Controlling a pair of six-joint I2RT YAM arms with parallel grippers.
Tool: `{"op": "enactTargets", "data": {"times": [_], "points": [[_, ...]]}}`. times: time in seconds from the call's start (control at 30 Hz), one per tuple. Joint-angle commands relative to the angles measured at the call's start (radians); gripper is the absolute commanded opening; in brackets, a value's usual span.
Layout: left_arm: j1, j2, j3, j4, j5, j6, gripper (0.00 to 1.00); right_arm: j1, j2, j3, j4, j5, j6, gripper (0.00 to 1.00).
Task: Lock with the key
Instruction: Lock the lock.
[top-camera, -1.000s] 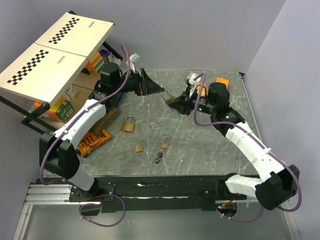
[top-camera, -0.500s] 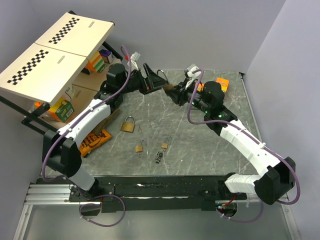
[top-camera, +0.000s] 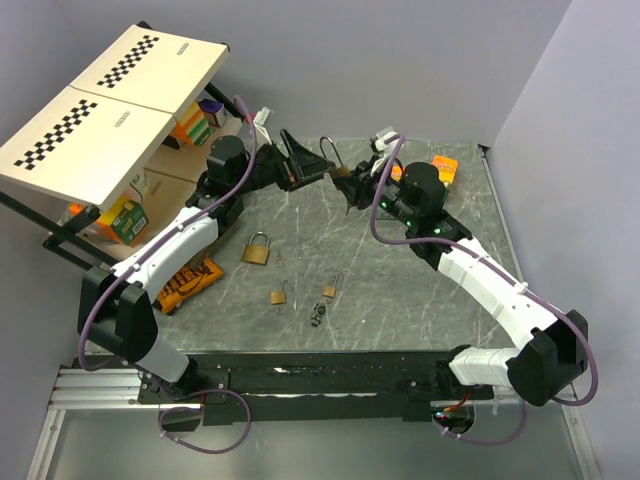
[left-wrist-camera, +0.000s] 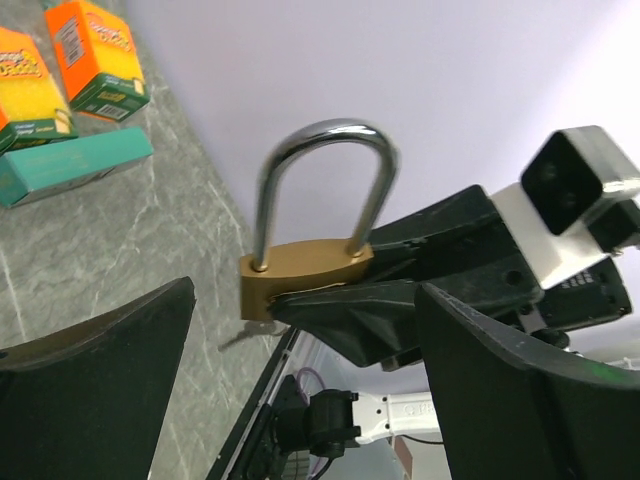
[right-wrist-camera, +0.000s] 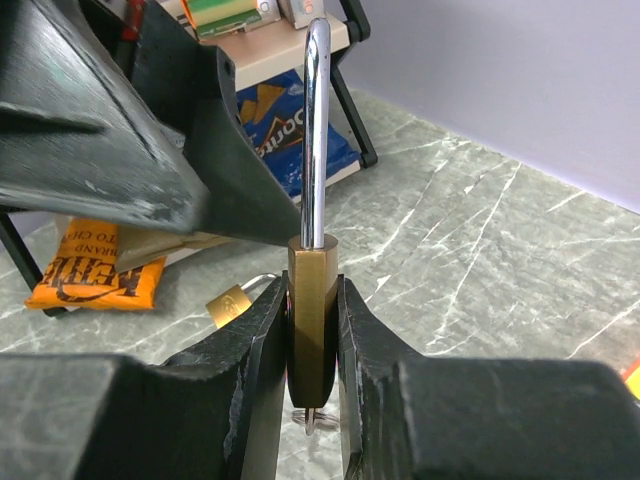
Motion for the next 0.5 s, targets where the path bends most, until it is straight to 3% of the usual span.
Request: {"op": "enactTargets", "data": {"times": [0.0,0.2,0.27,0.47], "points": [[-0.013,-0.035,0.007,0.090,0.015,-0.018,0.96,0.014,0.008,0.090,0.102,0.018,0.015,0.00],[-0.032,-0.006,0.058,-0.010,-0.012,0.019,0.93,0.039,0.039,0.129,0.085,0.044,0.003,0.00],[-0.033,-0.003,0.073,-0.048,-0.034,0.022,0.86,0.042,0.043,0.135,0.085,0.048,0.001,0.00],[-0.035,-0.007,0.065,-0.038,-0.055,0.007,0.80,0.062,0.048,0.133,0.091,0.062,0.000,0.00]]}}
